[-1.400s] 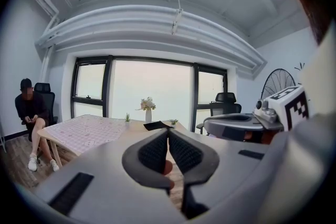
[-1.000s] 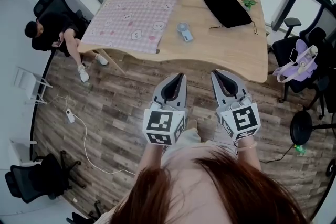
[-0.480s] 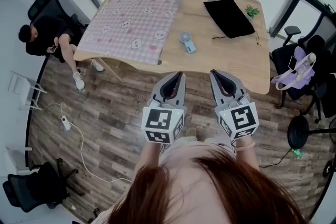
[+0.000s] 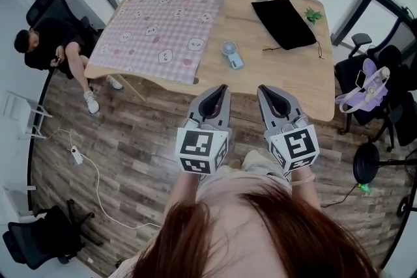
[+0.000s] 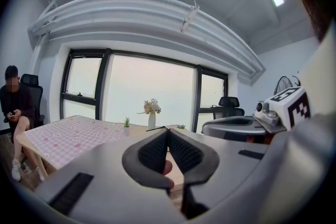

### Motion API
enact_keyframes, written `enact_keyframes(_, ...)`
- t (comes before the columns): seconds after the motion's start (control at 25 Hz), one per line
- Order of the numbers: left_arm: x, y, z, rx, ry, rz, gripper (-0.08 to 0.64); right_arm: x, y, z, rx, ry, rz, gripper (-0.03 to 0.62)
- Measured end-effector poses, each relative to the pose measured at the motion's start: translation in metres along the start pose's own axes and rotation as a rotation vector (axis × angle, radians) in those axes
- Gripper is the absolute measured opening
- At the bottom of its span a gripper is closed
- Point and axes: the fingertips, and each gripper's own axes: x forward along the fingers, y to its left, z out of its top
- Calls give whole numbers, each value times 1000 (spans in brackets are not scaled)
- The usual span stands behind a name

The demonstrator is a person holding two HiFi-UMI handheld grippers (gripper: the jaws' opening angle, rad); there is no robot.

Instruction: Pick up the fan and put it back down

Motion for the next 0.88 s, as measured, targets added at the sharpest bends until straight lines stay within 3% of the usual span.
enact_keyframes(0.88, 101, 51, 1, -25, 32, 59, 14, 105, -57, -32, 0, 79, 101, 17)
